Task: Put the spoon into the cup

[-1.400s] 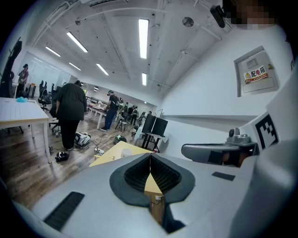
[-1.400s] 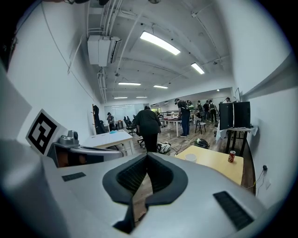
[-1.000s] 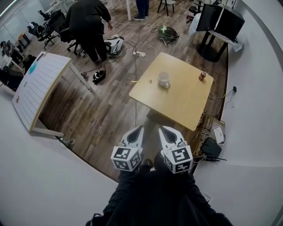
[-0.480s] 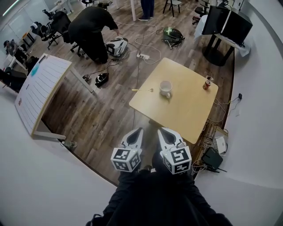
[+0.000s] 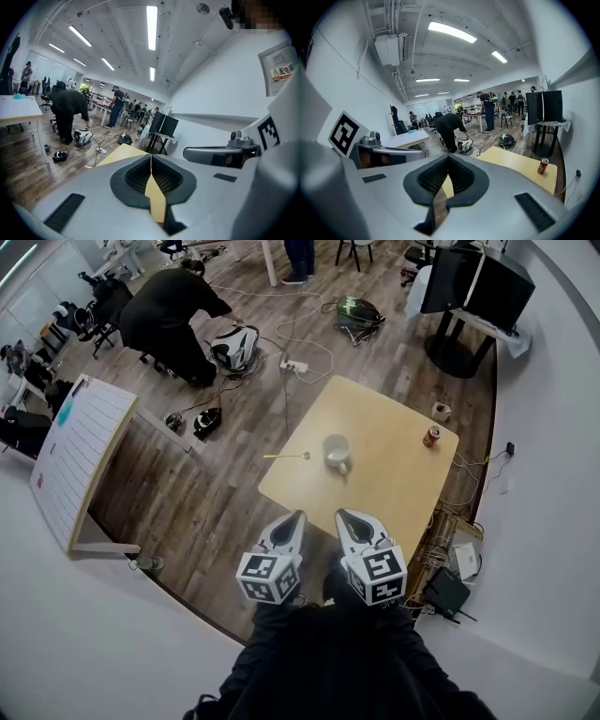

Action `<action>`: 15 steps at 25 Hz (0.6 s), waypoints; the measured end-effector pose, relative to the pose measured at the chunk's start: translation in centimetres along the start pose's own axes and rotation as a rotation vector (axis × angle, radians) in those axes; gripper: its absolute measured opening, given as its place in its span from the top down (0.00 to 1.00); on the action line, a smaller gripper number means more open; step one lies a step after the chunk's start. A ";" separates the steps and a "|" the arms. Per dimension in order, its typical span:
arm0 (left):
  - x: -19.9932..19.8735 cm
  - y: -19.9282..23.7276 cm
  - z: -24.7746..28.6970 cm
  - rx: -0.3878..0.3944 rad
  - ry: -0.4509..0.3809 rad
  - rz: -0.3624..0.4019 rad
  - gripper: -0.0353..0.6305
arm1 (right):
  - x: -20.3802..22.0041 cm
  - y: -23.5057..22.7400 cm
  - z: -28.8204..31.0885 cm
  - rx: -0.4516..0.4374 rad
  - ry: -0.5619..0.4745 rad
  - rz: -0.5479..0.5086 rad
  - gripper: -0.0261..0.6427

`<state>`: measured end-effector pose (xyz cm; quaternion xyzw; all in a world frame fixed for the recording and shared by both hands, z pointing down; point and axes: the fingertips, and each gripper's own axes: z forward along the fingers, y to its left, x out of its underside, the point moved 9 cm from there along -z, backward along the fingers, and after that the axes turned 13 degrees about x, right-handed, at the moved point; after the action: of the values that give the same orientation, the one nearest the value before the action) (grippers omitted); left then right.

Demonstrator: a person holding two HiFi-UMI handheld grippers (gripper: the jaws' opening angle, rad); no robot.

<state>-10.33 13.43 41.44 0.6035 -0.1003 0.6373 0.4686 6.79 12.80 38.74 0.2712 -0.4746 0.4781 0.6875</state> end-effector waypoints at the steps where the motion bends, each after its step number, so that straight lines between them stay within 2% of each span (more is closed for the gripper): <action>1: -0.1 0.2 0.7 -0.004 0.006 -0.002 0.89 | 0.0 -0.6 0.5 -0.003 0.007 0.004 0.93; 8: -1.3 1.4 4.8 -0.039 0.029 -0.006 0.89 | -0.6 -4.3 4.0 -0.032 0.042 0.026 0.93; 15: -0.9 2.9 6.6 -0.091 0.066 -0.033 0.89 | 0.0 -6.8 6.5 -0.047 0.082 0.053 0.93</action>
<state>-8.13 6.89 43.57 0.5617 -0.1037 0.6440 0.5089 10.39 4.70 41.87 0.2224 -0.4640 0.4958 0.6996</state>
